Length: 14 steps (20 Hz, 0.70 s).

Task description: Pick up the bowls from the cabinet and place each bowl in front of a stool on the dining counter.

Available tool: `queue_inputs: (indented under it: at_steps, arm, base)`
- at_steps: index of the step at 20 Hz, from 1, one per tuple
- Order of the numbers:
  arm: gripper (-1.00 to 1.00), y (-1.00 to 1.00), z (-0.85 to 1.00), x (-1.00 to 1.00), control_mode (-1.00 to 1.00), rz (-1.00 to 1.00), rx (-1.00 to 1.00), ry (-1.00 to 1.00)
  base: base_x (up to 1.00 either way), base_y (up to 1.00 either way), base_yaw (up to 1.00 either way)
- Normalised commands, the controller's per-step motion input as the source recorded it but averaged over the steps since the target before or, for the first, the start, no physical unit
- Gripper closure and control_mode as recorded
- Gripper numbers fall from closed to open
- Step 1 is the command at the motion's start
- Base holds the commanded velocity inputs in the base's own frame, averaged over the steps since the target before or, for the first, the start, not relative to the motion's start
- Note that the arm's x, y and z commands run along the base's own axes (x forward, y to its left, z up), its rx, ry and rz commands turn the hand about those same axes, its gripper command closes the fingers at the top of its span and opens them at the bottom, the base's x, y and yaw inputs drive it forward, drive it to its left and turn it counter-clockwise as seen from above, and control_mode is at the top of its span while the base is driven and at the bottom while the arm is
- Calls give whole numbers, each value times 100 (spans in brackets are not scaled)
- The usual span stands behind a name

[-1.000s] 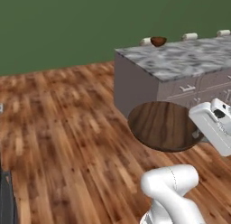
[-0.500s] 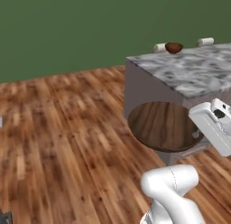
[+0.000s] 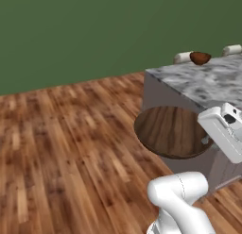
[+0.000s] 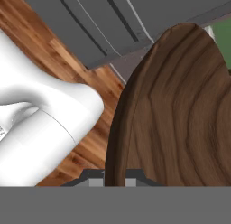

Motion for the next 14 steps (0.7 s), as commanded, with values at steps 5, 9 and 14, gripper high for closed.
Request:
queue_inputs:
  at_steps: [5,9,14]
  arm:
    - [100,0,0,0,100,0,0,0]
    - [100,0,0,0,100,0,0,0]
    - [100,0,0,0,100,0,0,0]
  base:
    - [100,10,-5]
    - [100,25,-10]
    - [100,26,-10]
